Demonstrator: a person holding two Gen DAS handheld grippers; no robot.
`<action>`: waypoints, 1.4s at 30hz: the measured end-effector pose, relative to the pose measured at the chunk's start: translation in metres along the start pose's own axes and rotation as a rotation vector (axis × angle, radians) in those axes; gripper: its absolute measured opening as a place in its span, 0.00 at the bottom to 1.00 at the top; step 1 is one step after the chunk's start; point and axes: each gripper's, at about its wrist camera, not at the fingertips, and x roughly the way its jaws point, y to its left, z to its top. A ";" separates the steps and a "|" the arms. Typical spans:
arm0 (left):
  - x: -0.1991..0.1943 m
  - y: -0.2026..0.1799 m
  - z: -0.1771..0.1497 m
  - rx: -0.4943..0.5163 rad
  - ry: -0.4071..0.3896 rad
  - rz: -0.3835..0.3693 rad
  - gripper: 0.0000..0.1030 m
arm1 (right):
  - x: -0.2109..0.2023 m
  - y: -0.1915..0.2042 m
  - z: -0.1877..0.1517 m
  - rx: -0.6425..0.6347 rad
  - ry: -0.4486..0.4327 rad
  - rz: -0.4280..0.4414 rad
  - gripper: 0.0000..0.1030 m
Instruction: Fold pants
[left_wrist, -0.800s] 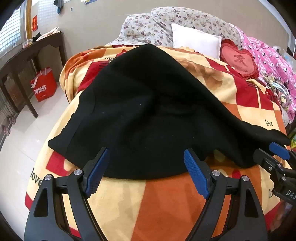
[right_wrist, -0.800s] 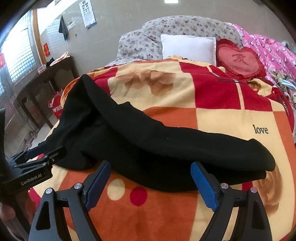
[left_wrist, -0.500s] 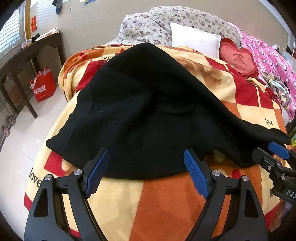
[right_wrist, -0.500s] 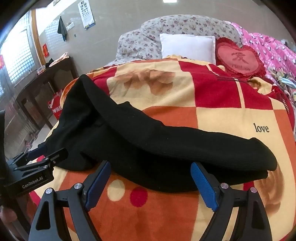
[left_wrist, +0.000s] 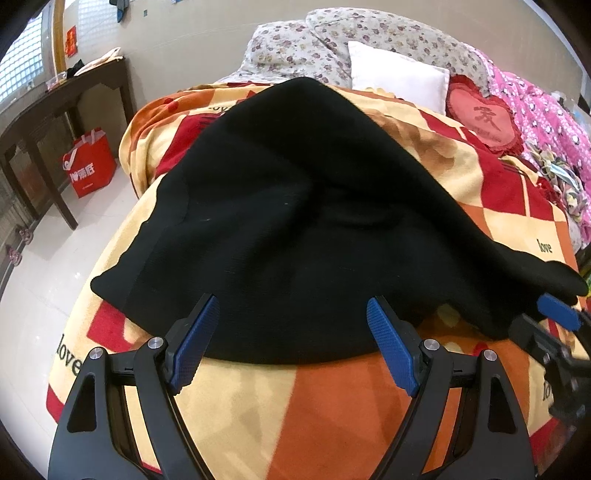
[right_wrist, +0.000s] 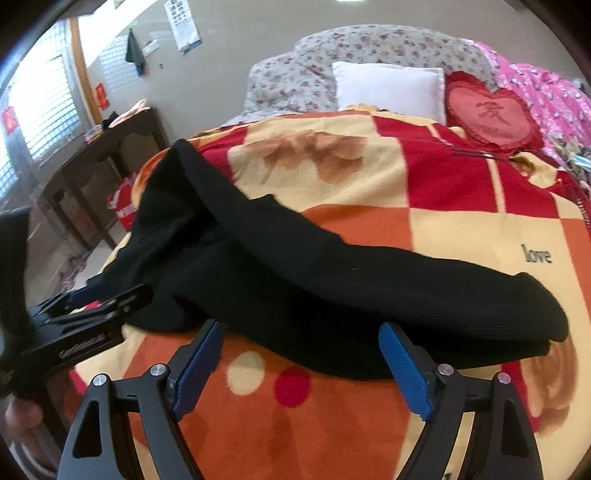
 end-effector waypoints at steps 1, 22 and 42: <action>0.001 0.003 0.001 -0.007 0.005 0.003 0.80 | 0.001 0.003 -0.001 -0.005 0.002 0.019 0.81; 0.026 0.037 0.018 -0.073 0.073 0.035 0.80 | 0.067 -0.057 0.067 0.207 0.015 0.078 0.77; 0.031 0.042 0.022 -0.084 0.070 0.066 0.80 | 0.065 -0.038 0.076 0.038 -0.014 -0.022 0.76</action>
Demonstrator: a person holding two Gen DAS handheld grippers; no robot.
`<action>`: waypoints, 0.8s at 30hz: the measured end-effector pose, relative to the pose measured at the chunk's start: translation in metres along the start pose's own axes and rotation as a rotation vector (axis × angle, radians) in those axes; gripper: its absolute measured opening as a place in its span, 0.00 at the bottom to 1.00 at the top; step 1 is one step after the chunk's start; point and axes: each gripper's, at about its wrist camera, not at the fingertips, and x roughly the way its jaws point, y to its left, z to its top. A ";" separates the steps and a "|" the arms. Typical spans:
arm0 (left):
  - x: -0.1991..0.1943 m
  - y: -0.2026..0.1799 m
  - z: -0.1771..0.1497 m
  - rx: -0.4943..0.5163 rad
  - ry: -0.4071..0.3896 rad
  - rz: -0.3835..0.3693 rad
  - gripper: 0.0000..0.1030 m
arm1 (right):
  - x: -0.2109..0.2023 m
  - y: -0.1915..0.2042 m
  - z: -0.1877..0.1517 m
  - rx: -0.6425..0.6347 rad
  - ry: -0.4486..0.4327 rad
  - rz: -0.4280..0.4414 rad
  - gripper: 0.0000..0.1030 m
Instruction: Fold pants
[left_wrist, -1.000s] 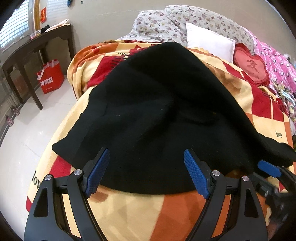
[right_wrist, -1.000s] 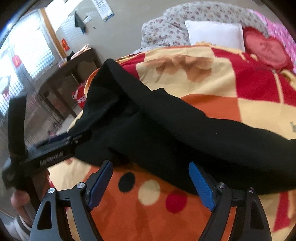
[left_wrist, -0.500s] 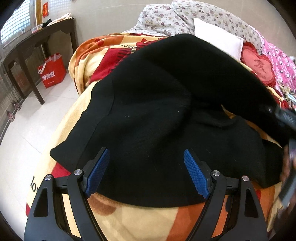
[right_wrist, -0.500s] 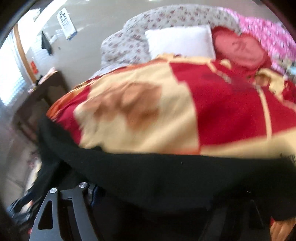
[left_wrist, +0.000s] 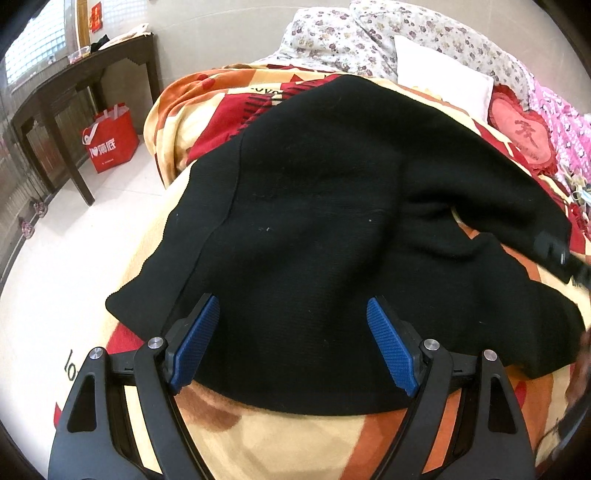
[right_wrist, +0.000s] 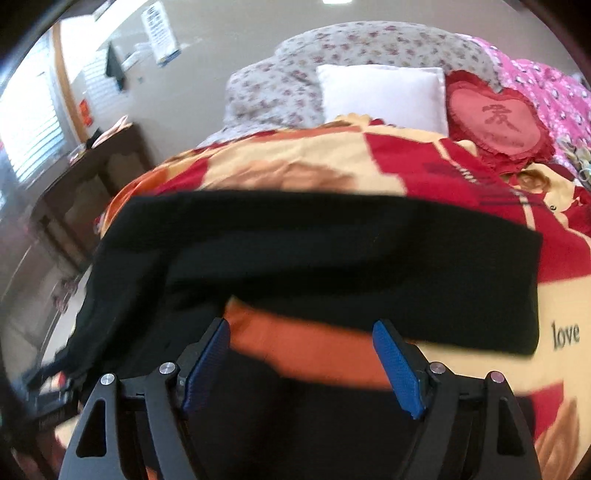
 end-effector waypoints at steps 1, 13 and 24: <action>-0.001 -0.001 -0.001 0.002 -0.001 -0.001 0.80 | -0.002 0.004 -0.006 -0.009 0.005 0.005 0.76; -0.016 0.010 -0.007 -0.038 0.002 -0.043 0.80 | -0.026 0.007 -0.045 0.022 0.034 0.018 0.76; -0.025 0.014 -0.015 -0.022 -0.001 -0.030 0.80 | -0.042 -0.005 -0.062 0.054 0.042 0.005 0.76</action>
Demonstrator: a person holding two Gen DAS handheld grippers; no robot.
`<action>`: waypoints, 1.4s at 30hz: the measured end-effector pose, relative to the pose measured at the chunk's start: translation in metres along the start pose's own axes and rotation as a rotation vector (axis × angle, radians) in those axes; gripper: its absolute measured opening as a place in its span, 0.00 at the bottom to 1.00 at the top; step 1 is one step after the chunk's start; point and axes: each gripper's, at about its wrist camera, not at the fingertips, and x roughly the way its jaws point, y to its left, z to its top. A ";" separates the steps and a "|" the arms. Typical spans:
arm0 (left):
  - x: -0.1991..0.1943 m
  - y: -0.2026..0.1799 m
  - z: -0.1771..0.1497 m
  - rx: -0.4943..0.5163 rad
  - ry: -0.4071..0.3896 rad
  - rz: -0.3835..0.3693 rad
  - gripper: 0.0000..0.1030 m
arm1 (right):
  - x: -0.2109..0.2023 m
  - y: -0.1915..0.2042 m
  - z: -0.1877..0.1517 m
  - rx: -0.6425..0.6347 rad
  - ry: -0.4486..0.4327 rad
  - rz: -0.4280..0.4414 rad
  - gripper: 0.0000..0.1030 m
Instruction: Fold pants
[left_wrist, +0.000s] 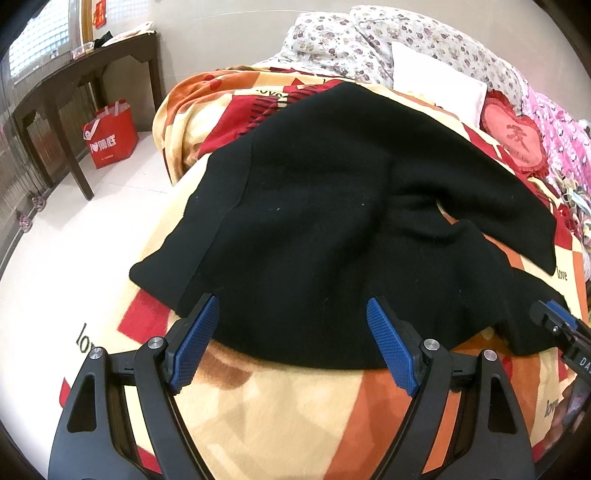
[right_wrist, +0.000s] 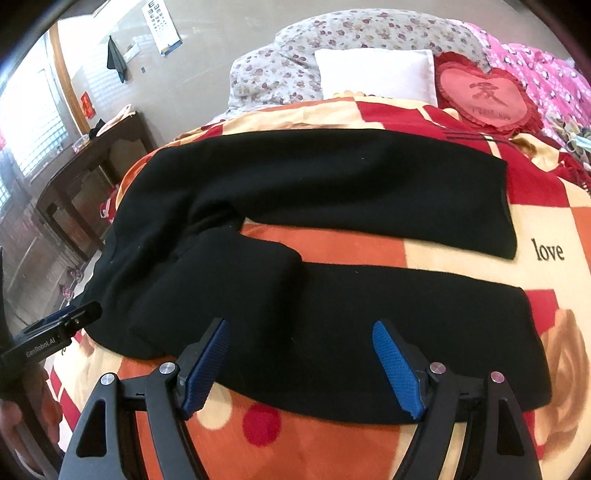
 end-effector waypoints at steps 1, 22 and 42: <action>-0.001 0.003 -0.001 -0.001 0.005 -0.002 0.80 | -0.002 -0.003 -0.002 0.005 0.000 -0.001 0.76; 0.022 0.073 -0.011 -0.293 0.084 -0.067 0.81 | -0.068 -0.140 -0.067 0.369 -0.030 -0.112 0.76; 0.011 0.055 0.023 -0.241 0.078 -0.244 0.10 | -0.061 -0.115 -0.013 0.249 -0.234 0.003 0.05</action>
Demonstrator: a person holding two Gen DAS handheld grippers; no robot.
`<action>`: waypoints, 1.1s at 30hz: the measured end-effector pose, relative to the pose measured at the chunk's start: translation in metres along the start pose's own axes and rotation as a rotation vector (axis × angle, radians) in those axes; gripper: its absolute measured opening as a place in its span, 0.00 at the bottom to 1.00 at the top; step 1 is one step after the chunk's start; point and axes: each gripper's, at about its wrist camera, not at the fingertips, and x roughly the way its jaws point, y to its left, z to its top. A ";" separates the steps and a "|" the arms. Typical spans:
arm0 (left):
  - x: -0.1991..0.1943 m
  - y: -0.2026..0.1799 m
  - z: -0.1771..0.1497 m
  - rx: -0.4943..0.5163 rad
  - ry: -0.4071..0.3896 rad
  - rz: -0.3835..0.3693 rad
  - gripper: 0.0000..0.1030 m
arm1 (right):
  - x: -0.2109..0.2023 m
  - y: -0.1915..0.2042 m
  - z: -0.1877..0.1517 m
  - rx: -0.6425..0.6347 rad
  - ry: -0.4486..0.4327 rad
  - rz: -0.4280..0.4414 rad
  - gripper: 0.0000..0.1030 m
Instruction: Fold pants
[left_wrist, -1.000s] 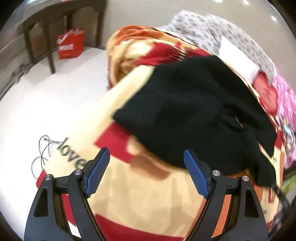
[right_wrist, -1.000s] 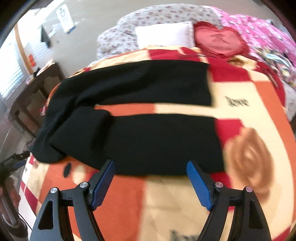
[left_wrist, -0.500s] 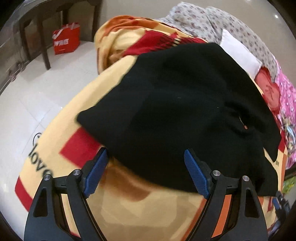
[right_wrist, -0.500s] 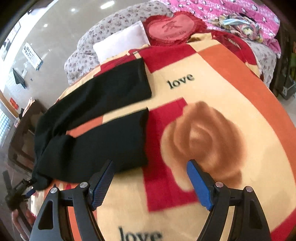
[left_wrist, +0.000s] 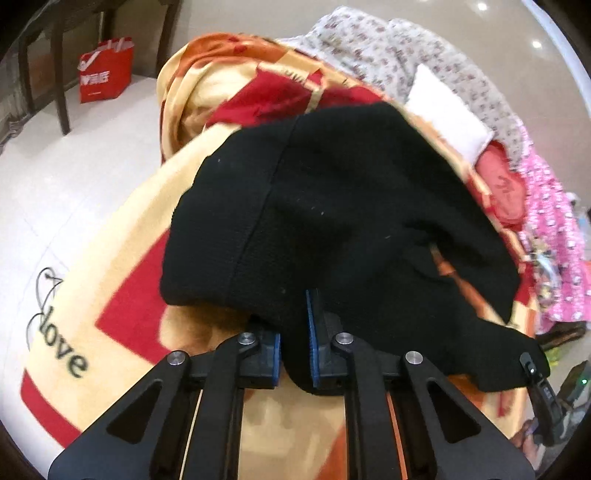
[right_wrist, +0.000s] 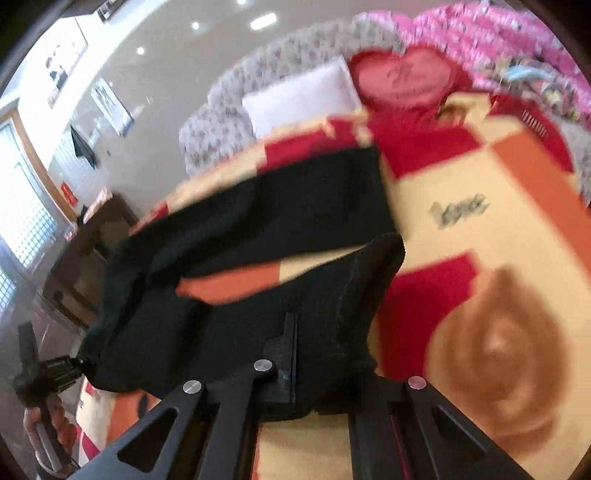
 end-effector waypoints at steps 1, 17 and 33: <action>-0.009 0.000 0.000 0.010 -0.006 -0.015 0.10 | -0.012 -0.004 0.005 -0.003 -0.022 -0.013 0.05; -0.009 0.027 -0.030 0.104 0.071 0.115 0.22 | -0.020 -0.044 -0.019 -0.040 0.124 -0.335 0.17; -0.008 0.001 -0.020 0.177 -0.002 0.161 0.27 | 0.052 0.093 -0.026 -0.270 0.235 0.103 0.22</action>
